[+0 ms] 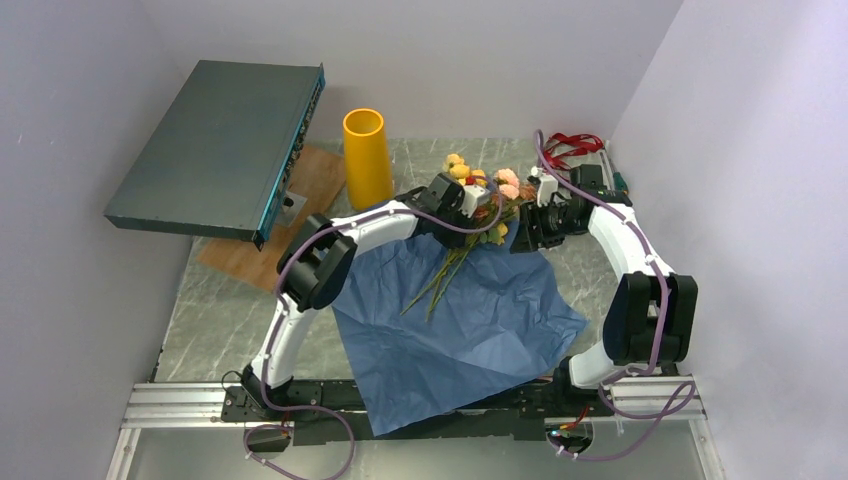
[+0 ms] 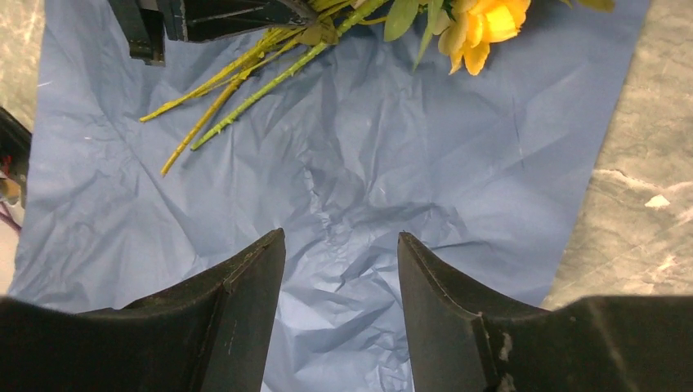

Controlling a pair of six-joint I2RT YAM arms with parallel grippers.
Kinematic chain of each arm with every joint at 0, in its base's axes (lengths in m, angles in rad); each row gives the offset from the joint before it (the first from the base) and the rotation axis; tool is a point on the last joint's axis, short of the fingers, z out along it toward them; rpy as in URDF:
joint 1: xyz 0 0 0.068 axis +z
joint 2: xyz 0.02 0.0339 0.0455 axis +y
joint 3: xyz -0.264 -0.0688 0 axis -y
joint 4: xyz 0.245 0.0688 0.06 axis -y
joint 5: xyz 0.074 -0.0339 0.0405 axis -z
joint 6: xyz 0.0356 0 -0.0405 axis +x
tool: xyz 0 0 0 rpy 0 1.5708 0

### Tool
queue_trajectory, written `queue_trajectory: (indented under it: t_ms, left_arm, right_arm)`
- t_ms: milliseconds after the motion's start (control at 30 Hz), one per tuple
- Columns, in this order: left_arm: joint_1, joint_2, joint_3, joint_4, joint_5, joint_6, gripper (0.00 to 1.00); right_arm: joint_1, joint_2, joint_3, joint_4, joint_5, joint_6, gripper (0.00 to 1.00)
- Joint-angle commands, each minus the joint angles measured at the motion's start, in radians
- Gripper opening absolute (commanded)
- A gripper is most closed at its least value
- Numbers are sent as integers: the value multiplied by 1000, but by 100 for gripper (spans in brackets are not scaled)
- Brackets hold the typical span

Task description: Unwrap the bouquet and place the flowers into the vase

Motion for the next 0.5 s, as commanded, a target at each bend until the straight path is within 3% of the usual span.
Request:
queue_trajectory:
  t_ms: [0,300,467]
  left_arm:
    - [31,-146,-57,97,108,-101,0]
    - [103,-263,-177,324,320,-328,0]
    - [123,-280,-261,532,470,-442,0]
  right_arm:
    - [-2,4,41,41,-69,23,55]
    - [-1,24,46,101,-153,103,54]
    - [0,35,50,183,-254,182,61]
